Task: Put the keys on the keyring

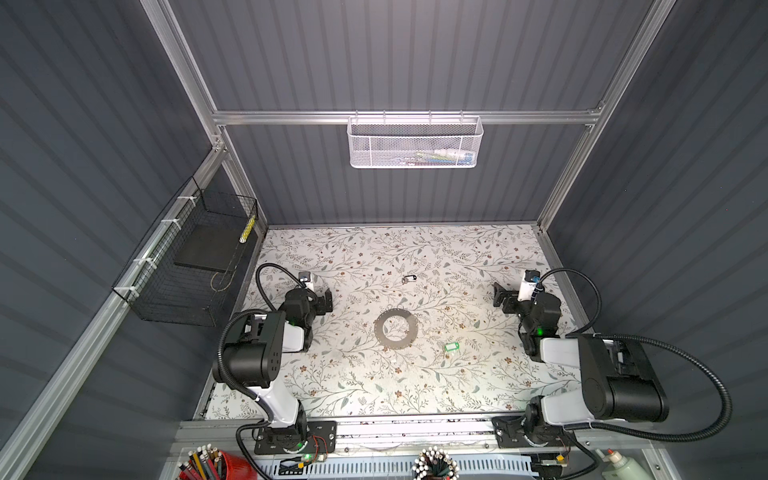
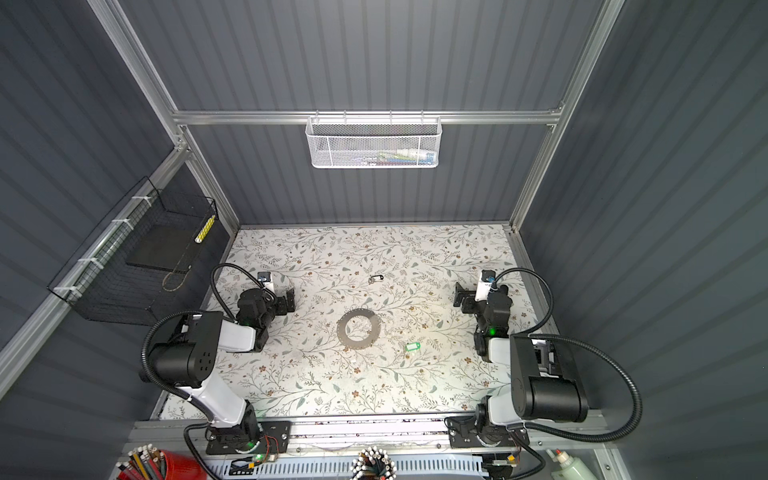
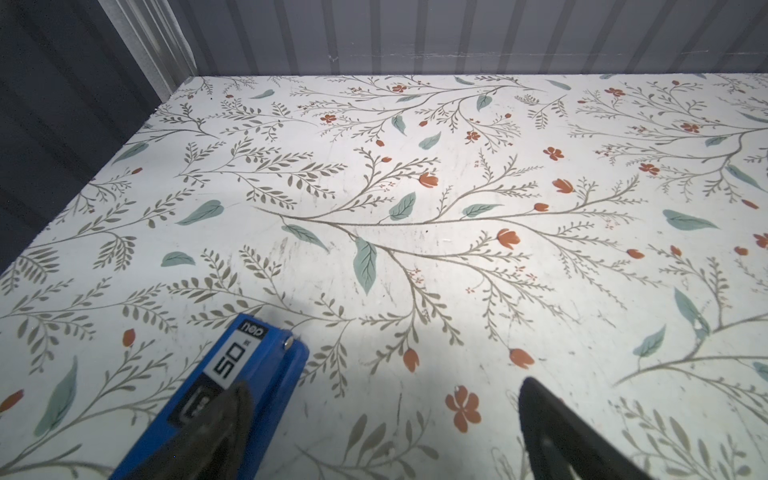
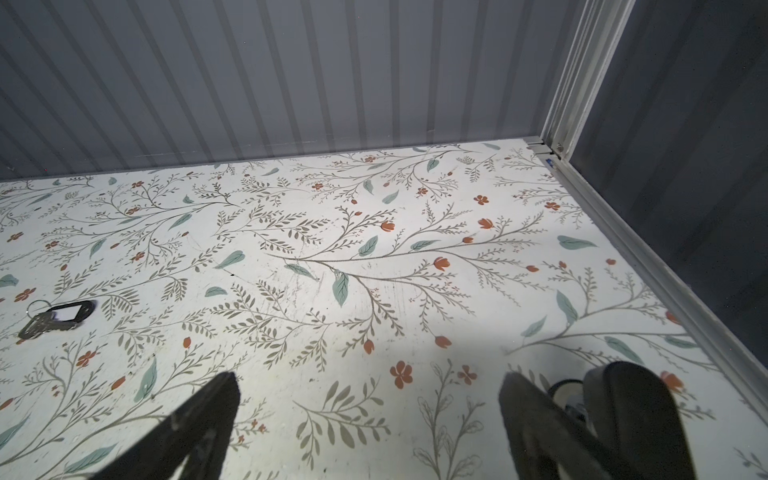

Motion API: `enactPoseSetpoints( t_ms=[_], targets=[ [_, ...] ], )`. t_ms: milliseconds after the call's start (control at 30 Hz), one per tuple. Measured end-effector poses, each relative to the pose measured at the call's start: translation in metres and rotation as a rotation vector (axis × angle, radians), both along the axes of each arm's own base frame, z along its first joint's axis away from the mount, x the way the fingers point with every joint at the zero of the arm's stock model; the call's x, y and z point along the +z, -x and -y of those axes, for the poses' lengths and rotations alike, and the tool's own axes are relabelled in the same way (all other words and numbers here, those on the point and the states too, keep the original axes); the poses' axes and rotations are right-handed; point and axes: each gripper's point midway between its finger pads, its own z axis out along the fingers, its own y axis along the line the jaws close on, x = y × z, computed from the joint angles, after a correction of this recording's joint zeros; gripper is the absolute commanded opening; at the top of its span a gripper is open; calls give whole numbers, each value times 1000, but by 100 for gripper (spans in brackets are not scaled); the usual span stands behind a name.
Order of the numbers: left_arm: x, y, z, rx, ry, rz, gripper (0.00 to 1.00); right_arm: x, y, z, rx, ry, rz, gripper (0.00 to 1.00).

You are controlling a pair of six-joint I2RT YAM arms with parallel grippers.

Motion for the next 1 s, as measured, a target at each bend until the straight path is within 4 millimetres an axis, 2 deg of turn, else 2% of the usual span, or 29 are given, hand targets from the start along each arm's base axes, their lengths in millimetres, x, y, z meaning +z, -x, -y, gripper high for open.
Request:
enactPoseSetpoints(
  t_ms=[200, 267, 367, 500, 567, 633, 733, 833, 933, 1000],
  targets=[
    [9, 4, -1, 3, -1, -5, 100, 9, 7, 7, -50, 0, 26, 95],
    [25, 6, 0, 1, 0, 14, 100, 23, 10, 11, -87, 11, 51, 94],
    [57, 7, 2, -6, 14, 53, 99, 48, 13, 4, -103, 30, 79, 94],
    [98, 5, 15, -46, 79, 72, 95, 95, 5, -25, -36, 45, 95, 89],
    [111, 5, 30, -85, 111, 58, 94, 116, 2, -50, 32, 54, 99, 81],
    [118, 5, 51, -133, 134, 20, 93, 125, 0, -79, 124, 54, 69, 76],
    [116, 7, 85, -210, 156, -78, 88, 115, -3, -122, 256, 64, -38, 69],
    [104, 9, 113, -274, 179, -185, 84, 87, 7, -164, 387, 114, -162, 62],
    [85, 15, 126, -301, 200, -290, 82, 51, 30, -202, 542, 185, -277, 54],
    [75, 19, 129, -308, 204, -341, 82, 29, 44, -220, 638, 231, -342, 45]
  ],
)
